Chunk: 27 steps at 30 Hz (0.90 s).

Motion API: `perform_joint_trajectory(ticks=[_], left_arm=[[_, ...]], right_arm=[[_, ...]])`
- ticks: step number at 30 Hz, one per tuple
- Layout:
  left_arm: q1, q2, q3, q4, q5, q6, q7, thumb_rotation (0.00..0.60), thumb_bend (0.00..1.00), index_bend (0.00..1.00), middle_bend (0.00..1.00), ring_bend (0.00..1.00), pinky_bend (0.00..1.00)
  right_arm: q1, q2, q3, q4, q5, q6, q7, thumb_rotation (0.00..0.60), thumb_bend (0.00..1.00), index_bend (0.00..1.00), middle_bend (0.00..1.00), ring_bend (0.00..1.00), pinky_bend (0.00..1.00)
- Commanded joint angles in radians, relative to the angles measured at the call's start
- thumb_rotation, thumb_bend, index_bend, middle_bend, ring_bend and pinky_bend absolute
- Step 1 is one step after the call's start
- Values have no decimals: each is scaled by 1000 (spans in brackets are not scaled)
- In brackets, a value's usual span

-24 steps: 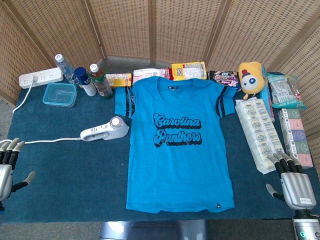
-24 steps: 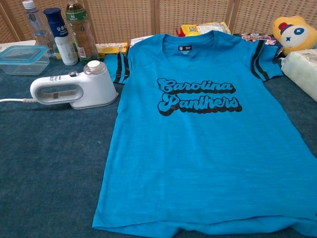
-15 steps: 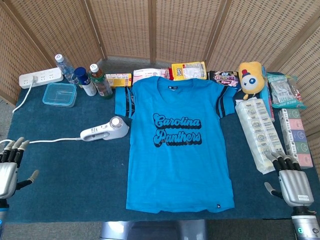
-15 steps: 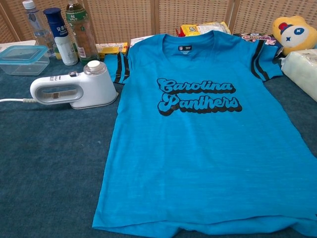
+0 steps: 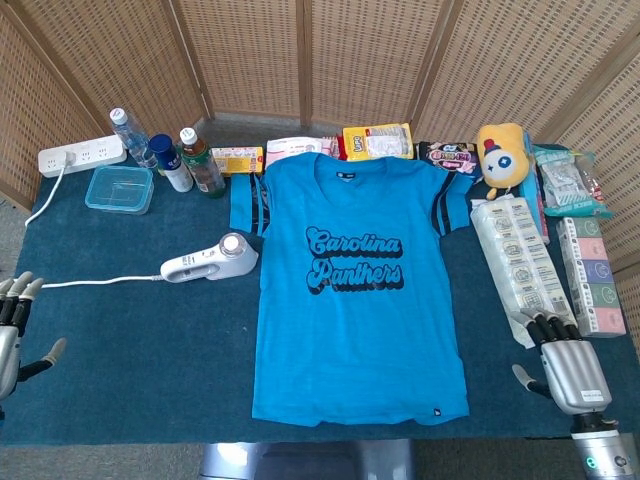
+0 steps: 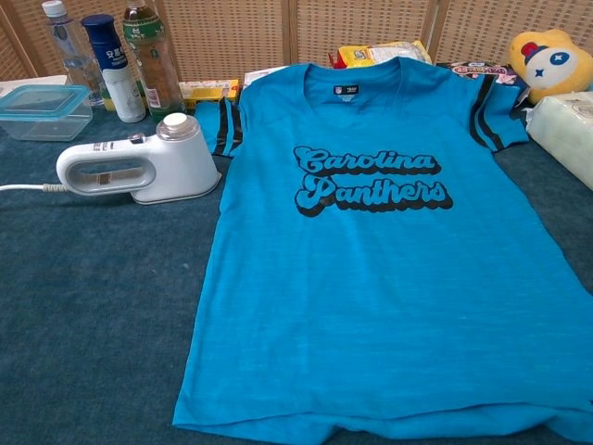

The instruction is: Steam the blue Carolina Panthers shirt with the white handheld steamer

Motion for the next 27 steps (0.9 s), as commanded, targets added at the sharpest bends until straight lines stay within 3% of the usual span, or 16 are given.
perform_joint_trajectory(ticks=[1,14,27], left_arm=[[-3,8,1,-11,9,0,2,465,261,66,72,32,166],[-13,51,12,-62,28,-18,-12,464,263,65,72,32,166],[-24,68,12,-86,24,-34,-3,463,262,66,72,32,165]], right_arm=[[17,-10,-10,20,-28,-13,0,600,257,211,224,199,207],[38,-63,-66,94,-103,-49,-36,600,184,226,225,200,209],[41,-150,-101,187,-131,-69,-54,600,178,231,225,200,200]])
